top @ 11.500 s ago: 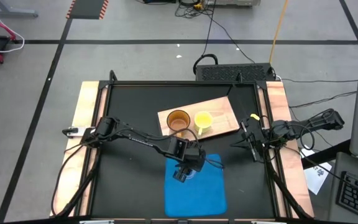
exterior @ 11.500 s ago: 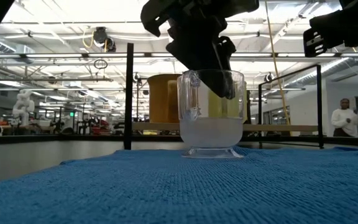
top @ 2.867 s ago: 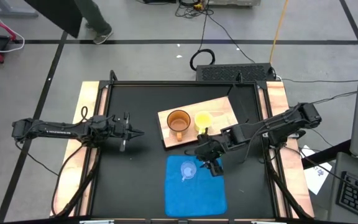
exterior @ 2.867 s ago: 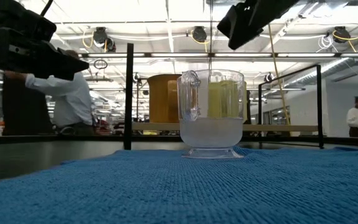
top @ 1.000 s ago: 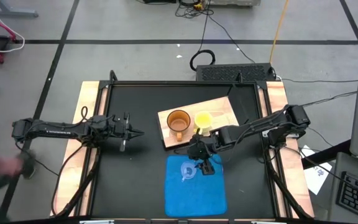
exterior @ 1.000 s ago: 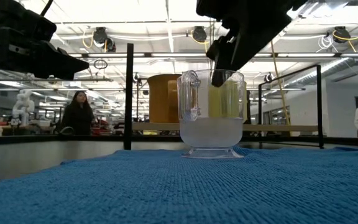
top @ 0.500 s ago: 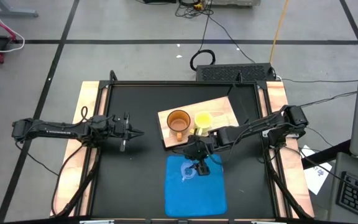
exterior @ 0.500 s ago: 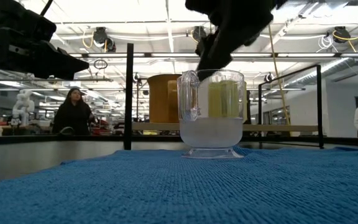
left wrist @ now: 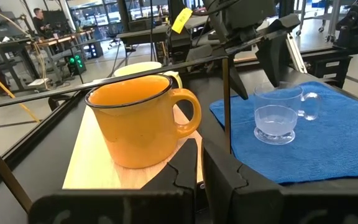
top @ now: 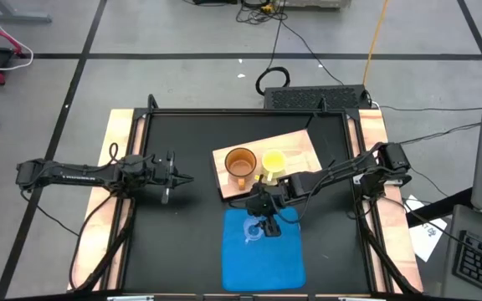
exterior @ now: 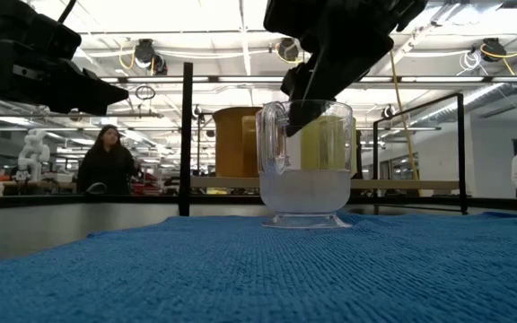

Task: Stack small to large cups/mugs on shelf
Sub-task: Put the transparent mug on the shelf

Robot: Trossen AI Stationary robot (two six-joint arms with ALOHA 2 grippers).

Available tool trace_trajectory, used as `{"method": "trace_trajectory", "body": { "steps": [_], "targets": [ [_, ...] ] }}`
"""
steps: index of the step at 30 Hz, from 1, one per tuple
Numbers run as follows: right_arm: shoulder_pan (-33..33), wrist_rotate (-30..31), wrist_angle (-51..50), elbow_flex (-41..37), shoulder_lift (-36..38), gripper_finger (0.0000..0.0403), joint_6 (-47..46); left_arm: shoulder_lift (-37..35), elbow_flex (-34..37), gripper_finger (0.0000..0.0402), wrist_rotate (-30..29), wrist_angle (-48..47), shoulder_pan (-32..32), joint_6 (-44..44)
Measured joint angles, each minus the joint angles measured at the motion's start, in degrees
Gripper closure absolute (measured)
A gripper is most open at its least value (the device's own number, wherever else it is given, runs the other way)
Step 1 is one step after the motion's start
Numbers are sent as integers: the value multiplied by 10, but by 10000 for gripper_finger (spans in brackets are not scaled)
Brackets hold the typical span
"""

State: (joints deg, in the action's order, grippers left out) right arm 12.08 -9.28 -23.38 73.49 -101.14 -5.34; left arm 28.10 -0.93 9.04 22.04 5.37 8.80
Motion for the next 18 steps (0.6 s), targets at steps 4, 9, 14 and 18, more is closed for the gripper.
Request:
{"method": "trace_trajectory", "body": {
  "steps": [4, 9, 14, 18],
  "targets": [
    [0, 0, 0, 0, 0, 143, 0, 0, 0, 376, 0, 0, 0, 0],
    [0, 0, 0, 0, 0, 149, 0, 0, 0, 376, 0, 0, 0, 0],
    [0, 0, 5, 0, 0, 157, 0, 0, 0, 376, 0, 0, 0, -1],
    [0, 0, 10, 0, -1, 160, 0, 0, 0, 376, 0, 0, 0, -1]
  ]
}}
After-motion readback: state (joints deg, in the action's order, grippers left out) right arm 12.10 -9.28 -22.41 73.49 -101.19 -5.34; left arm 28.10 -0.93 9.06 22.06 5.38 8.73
